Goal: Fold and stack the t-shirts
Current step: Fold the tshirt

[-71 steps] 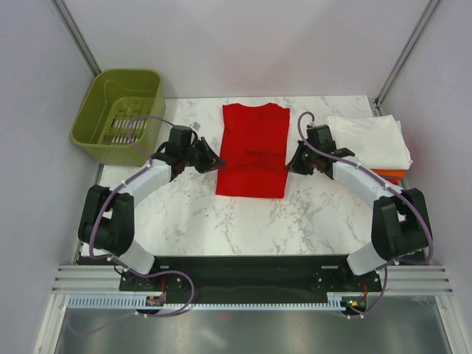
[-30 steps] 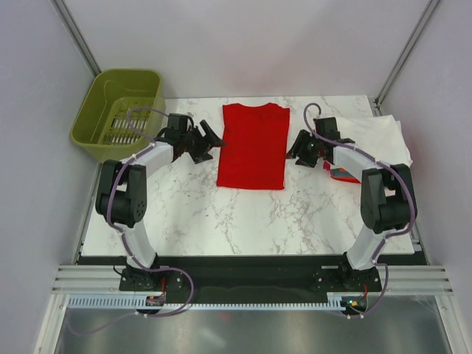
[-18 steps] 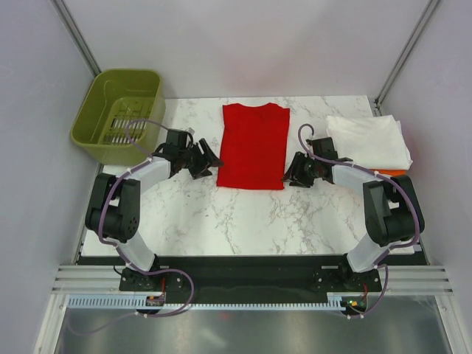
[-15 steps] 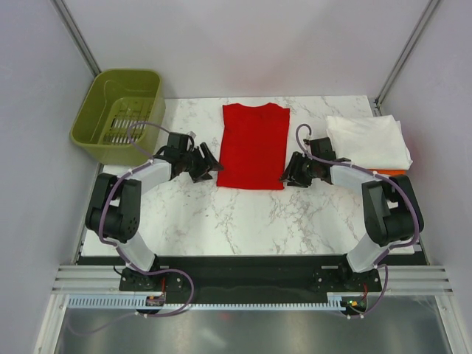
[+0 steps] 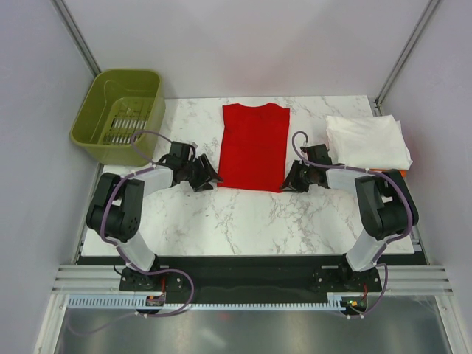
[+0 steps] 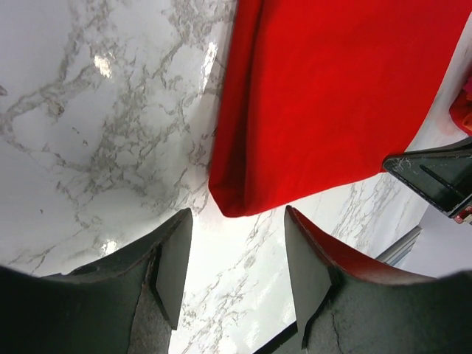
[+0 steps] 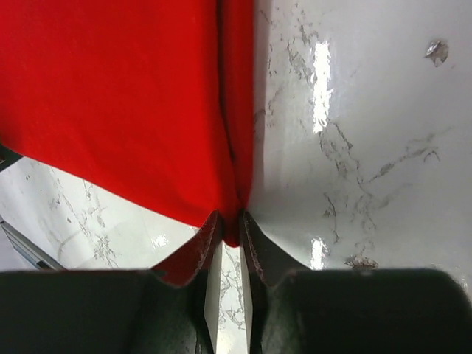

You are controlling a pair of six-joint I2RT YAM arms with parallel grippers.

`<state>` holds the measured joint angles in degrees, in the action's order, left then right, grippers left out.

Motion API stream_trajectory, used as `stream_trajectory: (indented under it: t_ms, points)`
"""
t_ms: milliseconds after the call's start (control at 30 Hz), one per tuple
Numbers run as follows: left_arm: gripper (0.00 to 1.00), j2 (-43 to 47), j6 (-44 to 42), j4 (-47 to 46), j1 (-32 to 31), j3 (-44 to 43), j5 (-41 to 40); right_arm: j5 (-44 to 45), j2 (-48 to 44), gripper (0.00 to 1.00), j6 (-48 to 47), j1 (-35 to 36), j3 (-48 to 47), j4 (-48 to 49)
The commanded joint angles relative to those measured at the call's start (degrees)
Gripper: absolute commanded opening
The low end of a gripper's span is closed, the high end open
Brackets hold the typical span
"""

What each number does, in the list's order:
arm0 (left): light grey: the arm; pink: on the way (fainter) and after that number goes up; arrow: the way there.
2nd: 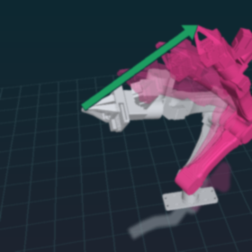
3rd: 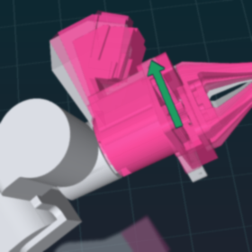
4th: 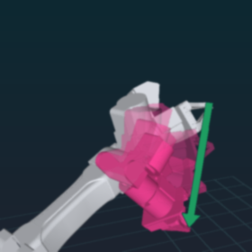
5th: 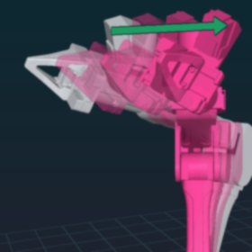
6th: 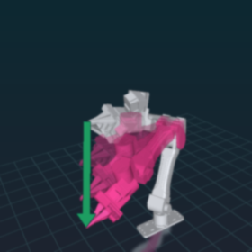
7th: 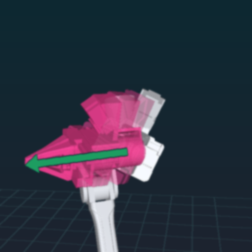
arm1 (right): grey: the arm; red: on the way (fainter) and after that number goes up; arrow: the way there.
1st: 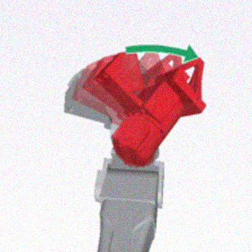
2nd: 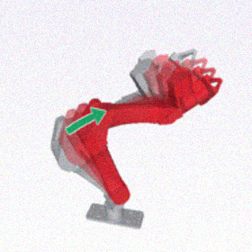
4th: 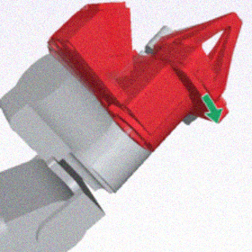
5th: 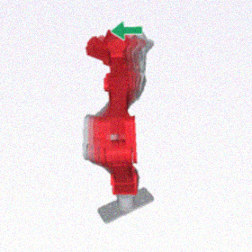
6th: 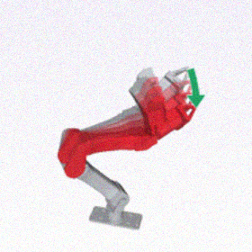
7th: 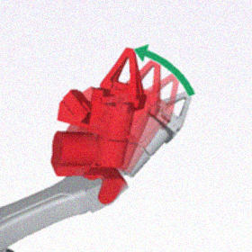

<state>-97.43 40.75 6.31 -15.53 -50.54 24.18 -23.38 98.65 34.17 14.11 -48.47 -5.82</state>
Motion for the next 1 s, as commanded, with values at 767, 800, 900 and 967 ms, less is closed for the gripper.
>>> stream_trajectory:
  t_ms: [767, 800, 900, 967]
  points:
    - [0.02, 7.1, 0.8, -8.3, -2.2, 8.3, -2.3, -1.8, -11.4, 0.00, -1.8, 0.2, 3.6, -2.7]
    - [0.02, 10.5, 0.8, -8.1, -3.4, 10.0, -2.8, -2.3, -12.6, 0.00, -2.1, 0.3, 4.1, -3.4]
    - [0.02, 17.9, 1.2, -4.7, -6.2, 12.4, -5.5, -3.0, -18.7, 0.00, -3.6, 0.7, 5.1, -9.3]
    - [0.02, 21.0, 1.5, -2.7, -8.0, 13.4, -5.6, -3.0, -24.4, 0.00, -4.7, 0.7, 6.0, -11.9]
